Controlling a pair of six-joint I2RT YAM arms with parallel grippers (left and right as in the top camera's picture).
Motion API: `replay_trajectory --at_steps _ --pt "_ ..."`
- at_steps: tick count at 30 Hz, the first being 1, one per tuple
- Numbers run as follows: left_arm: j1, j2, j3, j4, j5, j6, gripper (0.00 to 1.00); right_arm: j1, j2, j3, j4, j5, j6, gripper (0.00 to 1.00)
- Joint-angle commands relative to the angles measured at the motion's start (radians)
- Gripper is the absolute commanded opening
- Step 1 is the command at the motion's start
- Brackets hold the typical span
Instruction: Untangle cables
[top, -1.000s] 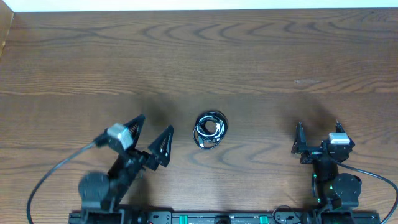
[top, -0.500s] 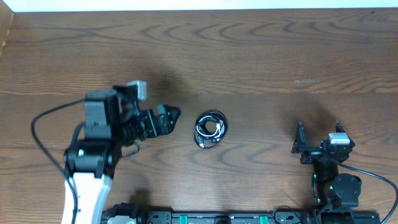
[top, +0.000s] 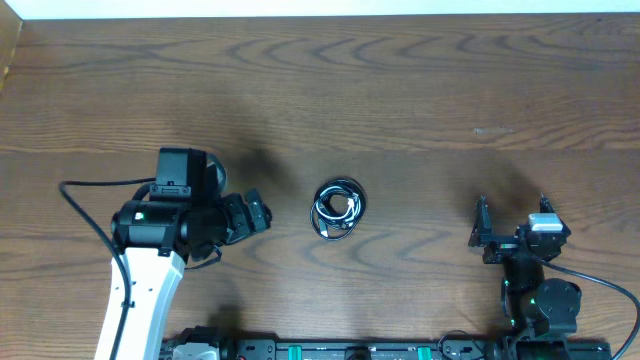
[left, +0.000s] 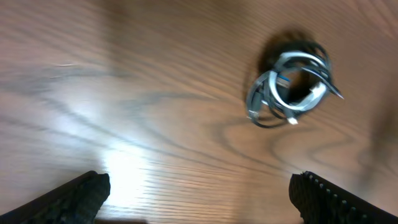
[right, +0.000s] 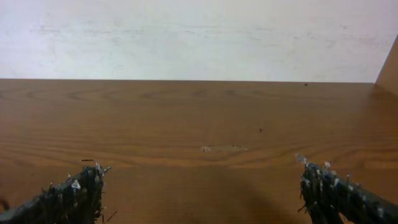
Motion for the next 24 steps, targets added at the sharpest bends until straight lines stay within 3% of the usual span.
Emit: replay_trajectory --at_steps 1,7,12,16,20,24 --pt "-0.002 -0.011 0.037 -0.003 -0.091 -0.031 0.98 0.004 -0.005 -0.001 -0.005 0.001 -0.011 0.99" --pt "-0.002 -0.009 0.037 0.002 -0.092 -0.031 0.98 0.004 -0.005 -0.001 0.073 -0.002 -0.003 0.99" --pt "-0.002 -0.009 0.037 0.001 -0.092 -0.031 0.98 0.004 -0.005 -0.001 0.041 -0.023 0.032 0.99" --pt "-0.002 -0.009 0.037 0.002 -0.092 -0.031 0.98 0.004 -0.005 -0.001 0.141 -0.307 0.396 0.99" --pt "-0.002 -0.009 0.037 0.013 -0.091 -0.031 0.98 0.004 -0.005 -0.001 0.137 -0.653 0.773 0.99" --pt "-0.002 -0.009 0.037 0.016 -0.092 -0.031 0.98 0.004 -0.005 -0.001 0.174 -0.701 1.032 0.99"
